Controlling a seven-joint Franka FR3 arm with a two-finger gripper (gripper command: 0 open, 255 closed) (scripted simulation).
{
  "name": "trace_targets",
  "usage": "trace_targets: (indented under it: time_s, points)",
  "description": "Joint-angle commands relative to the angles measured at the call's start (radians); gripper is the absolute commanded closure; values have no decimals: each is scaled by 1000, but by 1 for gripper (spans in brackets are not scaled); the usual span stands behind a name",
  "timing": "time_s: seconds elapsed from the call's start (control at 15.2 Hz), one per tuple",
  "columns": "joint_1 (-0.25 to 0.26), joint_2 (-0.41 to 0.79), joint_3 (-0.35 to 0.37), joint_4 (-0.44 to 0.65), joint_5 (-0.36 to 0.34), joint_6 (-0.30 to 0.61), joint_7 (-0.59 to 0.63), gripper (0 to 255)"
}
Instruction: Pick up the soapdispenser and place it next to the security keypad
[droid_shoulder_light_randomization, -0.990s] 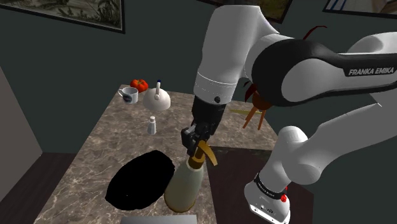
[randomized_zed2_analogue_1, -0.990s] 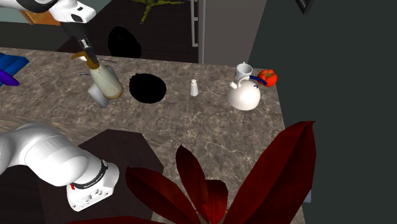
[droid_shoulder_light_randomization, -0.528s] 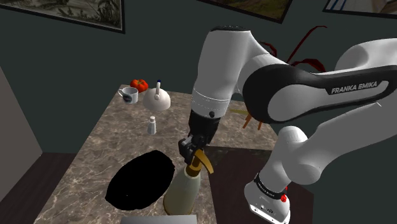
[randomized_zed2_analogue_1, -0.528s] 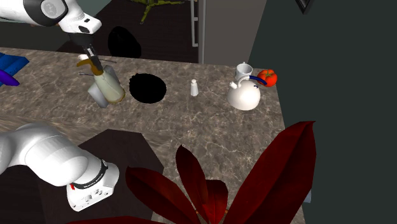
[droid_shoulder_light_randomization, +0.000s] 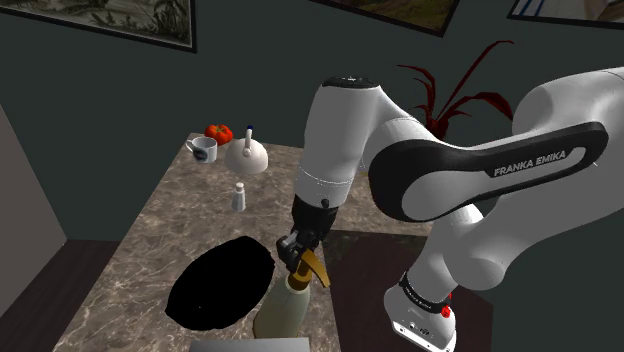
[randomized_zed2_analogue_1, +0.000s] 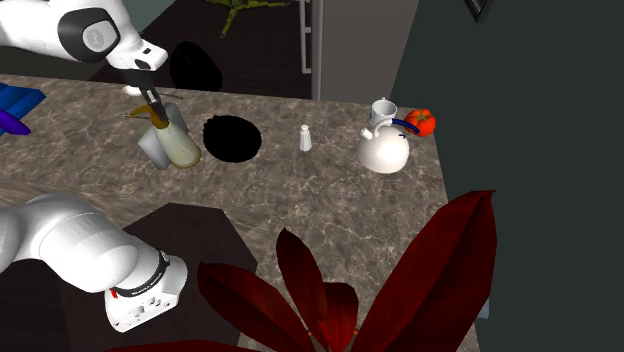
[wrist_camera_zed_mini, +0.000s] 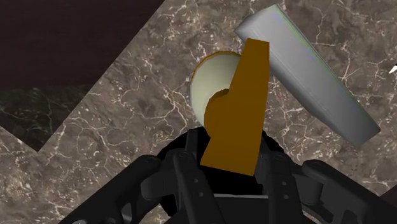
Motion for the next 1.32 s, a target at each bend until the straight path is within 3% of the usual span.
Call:
trace_targets:
  time_s: [0.0, 0.66, 0.73, 1.06, 1.25]
  points:
    - [1, 6, 5, -24, 4, 31, -3, 255]
    - [1, 17, 12, -44, 7, 61, -4, 255]
    - [1, 16, 12, -44, 7, 61, -4, 0]
    - [1, 17, 12, -44, 7, 61, -4, 0]
    - [-3, -16, -15, 33, -7, -48, -4, 0]
